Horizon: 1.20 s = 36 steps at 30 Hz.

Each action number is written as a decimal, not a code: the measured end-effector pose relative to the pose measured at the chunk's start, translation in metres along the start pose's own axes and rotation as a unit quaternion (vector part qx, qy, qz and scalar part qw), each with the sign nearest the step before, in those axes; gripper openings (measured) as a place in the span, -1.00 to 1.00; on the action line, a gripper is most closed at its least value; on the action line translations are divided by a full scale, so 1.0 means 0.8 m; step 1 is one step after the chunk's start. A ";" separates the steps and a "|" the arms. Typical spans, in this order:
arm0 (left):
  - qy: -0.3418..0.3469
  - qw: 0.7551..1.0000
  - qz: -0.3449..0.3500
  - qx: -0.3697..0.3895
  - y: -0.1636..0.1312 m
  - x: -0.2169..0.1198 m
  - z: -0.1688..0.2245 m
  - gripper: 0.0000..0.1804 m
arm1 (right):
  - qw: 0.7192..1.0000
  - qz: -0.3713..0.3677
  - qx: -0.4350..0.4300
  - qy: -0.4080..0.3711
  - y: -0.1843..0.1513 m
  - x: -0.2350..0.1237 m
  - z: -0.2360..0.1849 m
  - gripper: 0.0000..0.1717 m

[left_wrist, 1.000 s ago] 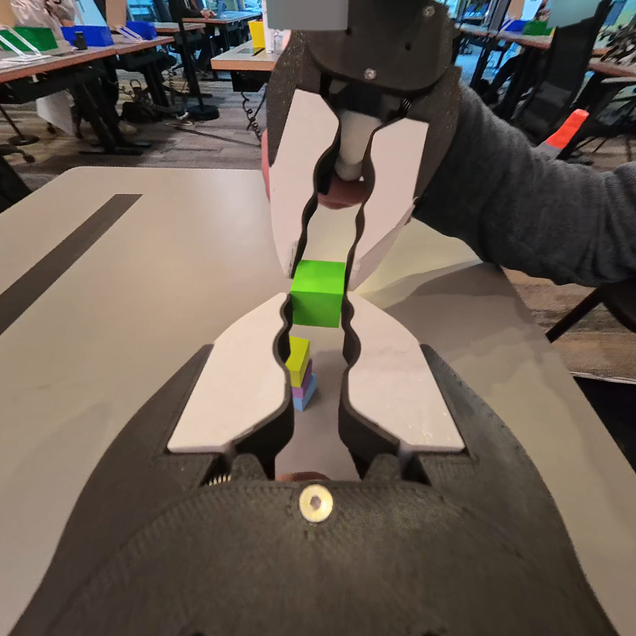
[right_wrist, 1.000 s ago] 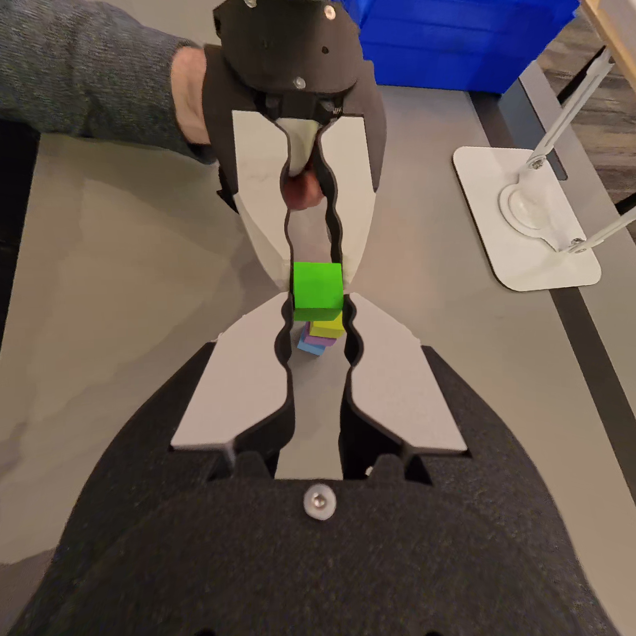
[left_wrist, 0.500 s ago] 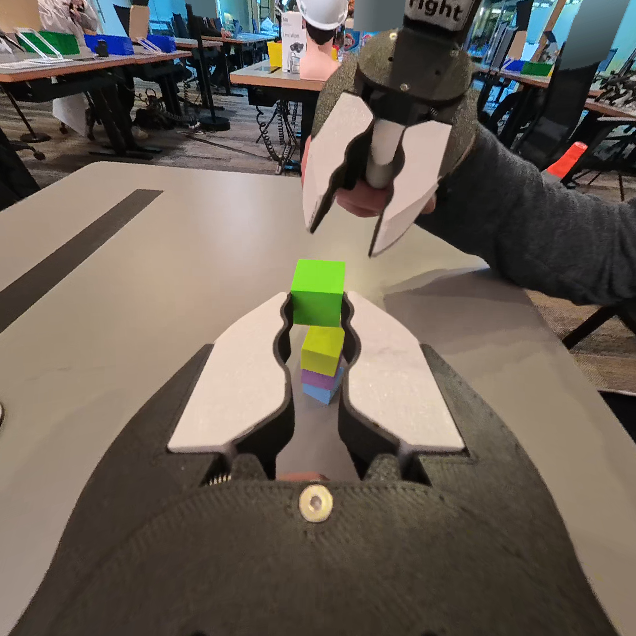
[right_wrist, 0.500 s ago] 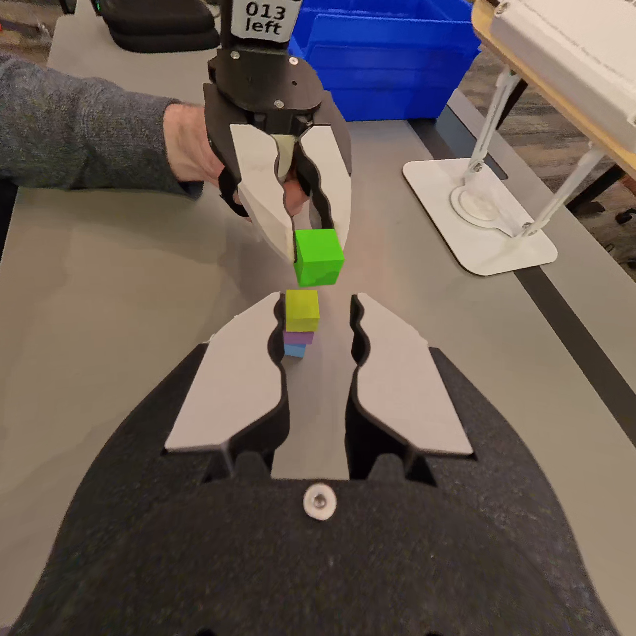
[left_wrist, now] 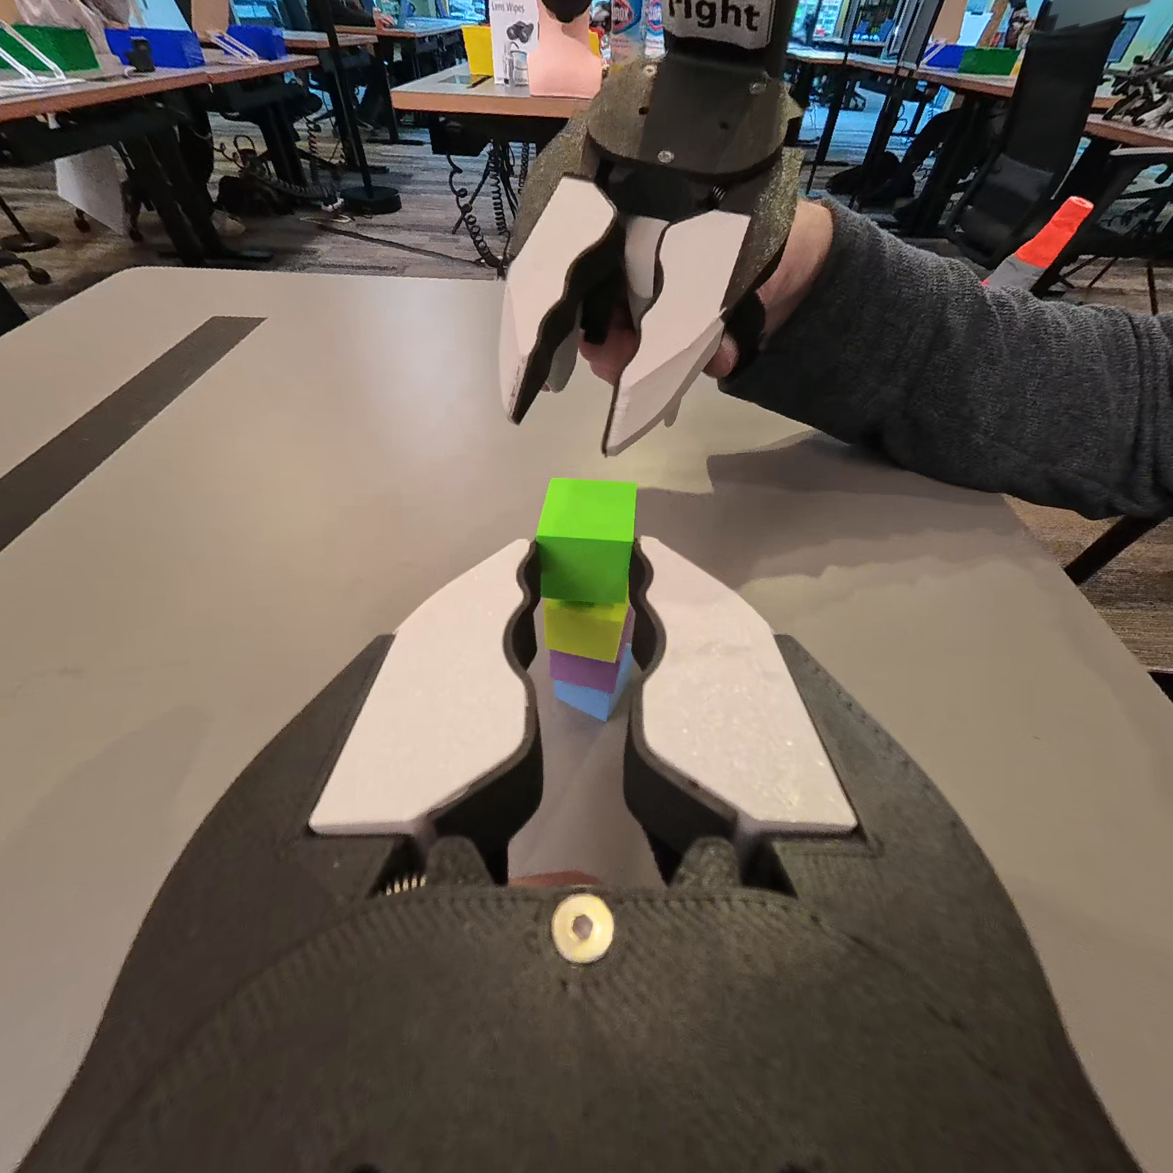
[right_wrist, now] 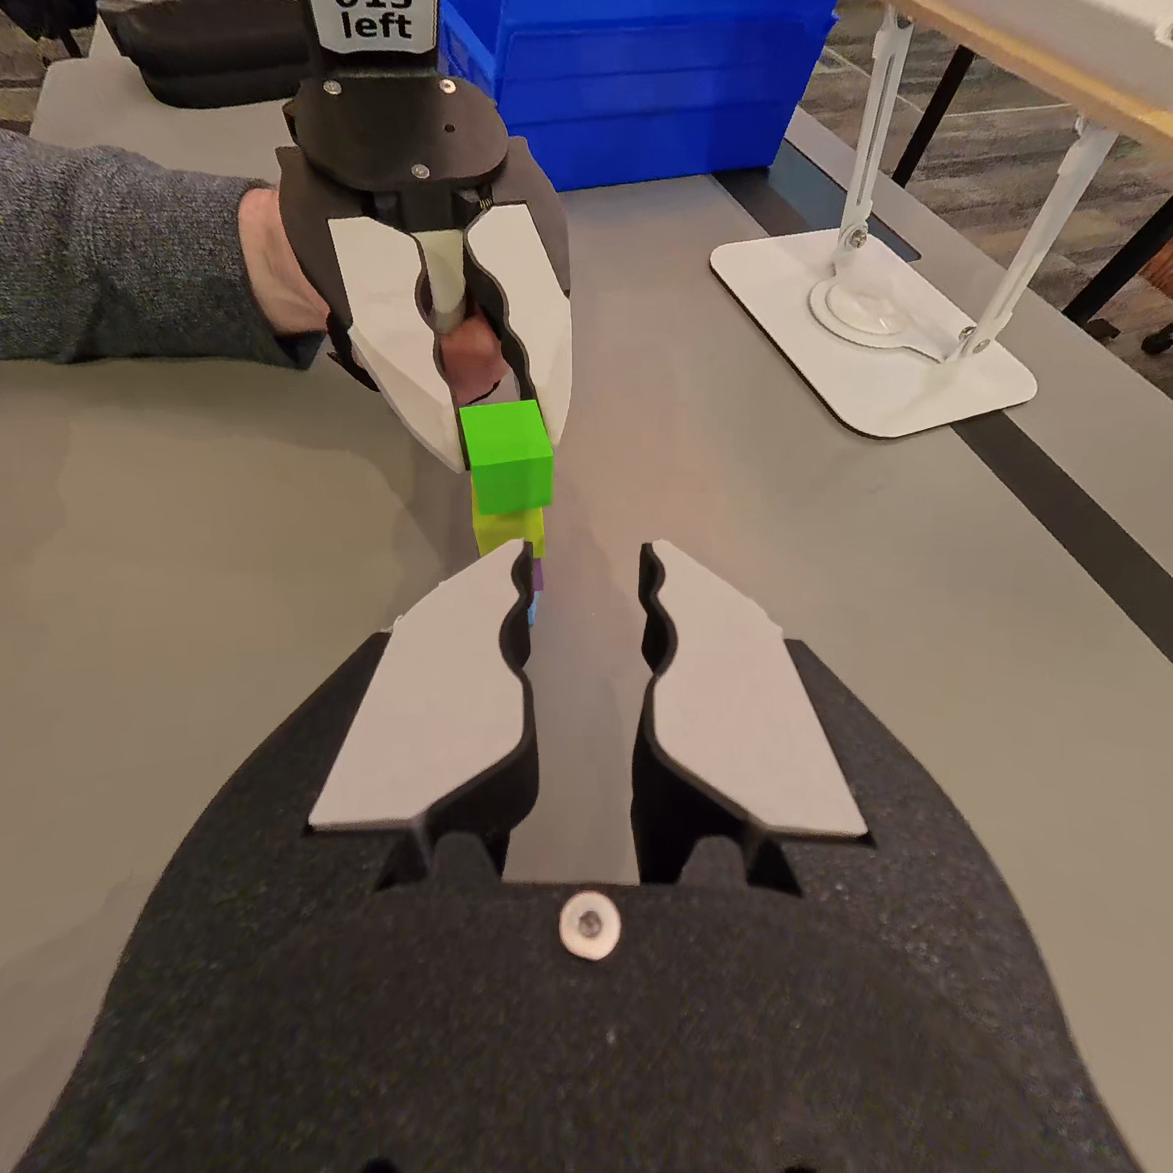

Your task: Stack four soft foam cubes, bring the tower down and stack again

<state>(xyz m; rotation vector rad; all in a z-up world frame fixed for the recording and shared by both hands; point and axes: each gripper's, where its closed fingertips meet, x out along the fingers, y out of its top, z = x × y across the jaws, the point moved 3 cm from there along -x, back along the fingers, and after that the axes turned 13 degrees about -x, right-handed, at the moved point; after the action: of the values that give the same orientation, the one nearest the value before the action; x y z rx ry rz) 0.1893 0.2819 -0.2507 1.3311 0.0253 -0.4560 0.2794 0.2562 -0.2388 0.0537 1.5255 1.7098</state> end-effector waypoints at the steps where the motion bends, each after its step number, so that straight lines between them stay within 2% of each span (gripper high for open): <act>1: 0.000 1.000 -0.004 0.003 -0.002 0.001 0.000 -0.71 | 1.000 -0.001 0.001 -0.001 -0.001 0.001 0.000 -0.64; 19: -0.011 1.000 -0.019 0.011 -0.006 0.004 0.002 -0.70 | 1.000 -0.006 0.004 0.003 -0.009 0.006 0.000 -0.65; 32: -0.004 1.000 -0.011 -0.001 -0.002 -0.009 0.000 -0.34 | 1.000 -0.011 0.009 -0.008 -0.017 0.000 0.004 -0.65; 36: 0.026 1.000 -0.003 -0.013 -0.006 -0.024 -0.009 -0.39 | 0.999 -0.037 0.015 -0.034 -0.038 -0.010 0.013 -0.67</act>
<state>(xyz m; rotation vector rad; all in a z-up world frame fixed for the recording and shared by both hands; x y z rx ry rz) 0.1717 0.2940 -0.2517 1.3177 0.0774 -0.4247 0.3063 0.2578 -0.2582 0.0705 1.4852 1.6106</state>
